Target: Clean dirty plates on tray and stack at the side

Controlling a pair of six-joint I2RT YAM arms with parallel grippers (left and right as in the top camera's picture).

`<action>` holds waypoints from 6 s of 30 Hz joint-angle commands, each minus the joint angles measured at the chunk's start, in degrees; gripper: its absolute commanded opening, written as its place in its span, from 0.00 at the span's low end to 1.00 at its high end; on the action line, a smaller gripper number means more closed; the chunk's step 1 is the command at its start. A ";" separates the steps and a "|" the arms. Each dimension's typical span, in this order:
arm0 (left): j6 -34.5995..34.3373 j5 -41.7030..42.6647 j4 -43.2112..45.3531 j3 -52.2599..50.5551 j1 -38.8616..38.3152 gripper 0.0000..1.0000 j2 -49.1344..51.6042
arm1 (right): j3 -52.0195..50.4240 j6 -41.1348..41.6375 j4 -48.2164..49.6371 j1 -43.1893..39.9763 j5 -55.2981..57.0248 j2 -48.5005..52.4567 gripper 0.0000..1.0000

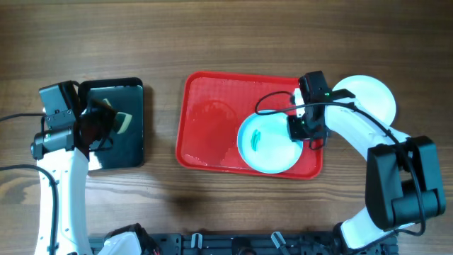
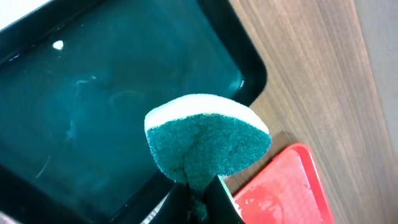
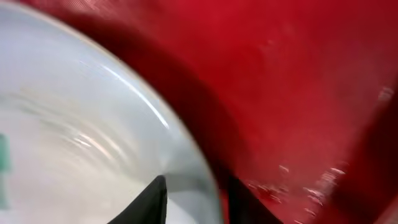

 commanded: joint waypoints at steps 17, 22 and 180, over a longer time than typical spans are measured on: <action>4.48 7.72 20.17 0.15 -44.70 0.04 17.70 | -6.16 19.78 8.44 4.72 -5.97 0.02 0.04; 2.99 7.74 25.22 0.15 -48.48 0.04 24.04 | -6.16 19.32 10.32 6.78 -5.97 0.02 0.04; 5.88 -6.23 20.90 0.28 3.39 0.72 26.99 | -2.43 9.51 6.47 3.21 -0.55 -21.73 0.57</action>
